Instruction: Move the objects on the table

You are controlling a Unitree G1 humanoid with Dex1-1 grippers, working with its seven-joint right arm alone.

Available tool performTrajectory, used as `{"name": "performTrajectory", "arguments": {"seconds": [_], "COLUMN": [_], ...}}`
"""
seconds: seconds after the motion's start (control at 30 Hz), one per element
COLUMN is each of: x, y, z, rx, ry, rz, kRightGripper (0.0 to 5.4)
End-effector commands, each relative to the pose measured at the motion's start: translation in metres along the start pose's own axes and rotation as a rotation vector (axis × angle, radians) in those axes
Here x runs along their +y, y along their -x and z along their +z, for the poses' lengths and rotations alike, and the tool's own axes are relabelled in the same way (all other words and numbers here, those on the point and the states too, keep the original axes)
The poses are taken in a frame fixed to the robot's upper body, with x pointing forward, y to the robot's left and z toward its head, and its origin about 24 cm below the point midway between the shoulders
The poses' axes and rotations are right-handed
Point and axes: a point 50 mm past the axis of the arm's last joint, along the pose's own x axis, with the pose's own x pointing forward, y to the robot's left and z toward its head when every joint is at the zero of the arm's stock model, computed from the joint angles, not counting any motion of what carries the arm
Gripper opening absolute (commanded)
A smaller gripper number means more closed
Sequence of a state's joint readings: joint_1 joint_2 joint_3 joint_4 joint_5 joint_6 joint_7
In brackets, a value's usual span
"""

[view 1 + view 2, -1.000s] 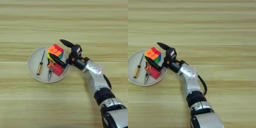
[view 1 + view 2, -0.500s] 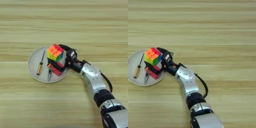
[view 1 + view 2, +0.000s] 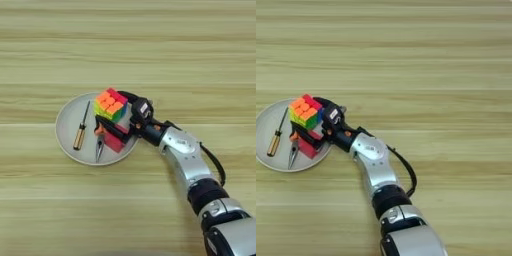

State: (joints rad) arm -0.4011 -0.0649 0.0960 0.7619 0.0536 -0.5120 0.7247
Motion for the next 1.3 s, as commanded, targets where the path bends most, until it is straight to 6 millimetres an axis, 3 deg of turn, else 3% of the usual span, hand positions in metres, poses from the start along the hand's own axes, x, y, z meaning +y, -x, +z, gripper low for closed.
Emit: {"name": "performTrajectory", "arguments": {"seconds": [0.03,0.3,0.73,1.03,1.3], "x": [-0.016,-0.017,-0.029,-0.062,-0.078], "y": [-0.015,-0.015,-0.017,-0.012,-0.008], "z": [0.028,0.03,0.04,0.057,0.053], "rx": [-0.09,-0.1,-0.173,-0.27,-0.211], "ry": [0.074,0.077,0.047,0.009,0.02], "rz": [-0.026,-0.037,-0.113,-0.359,-0.479], "kRightGripper": [4.19,3.33,3.33,3.33,3.33]}}
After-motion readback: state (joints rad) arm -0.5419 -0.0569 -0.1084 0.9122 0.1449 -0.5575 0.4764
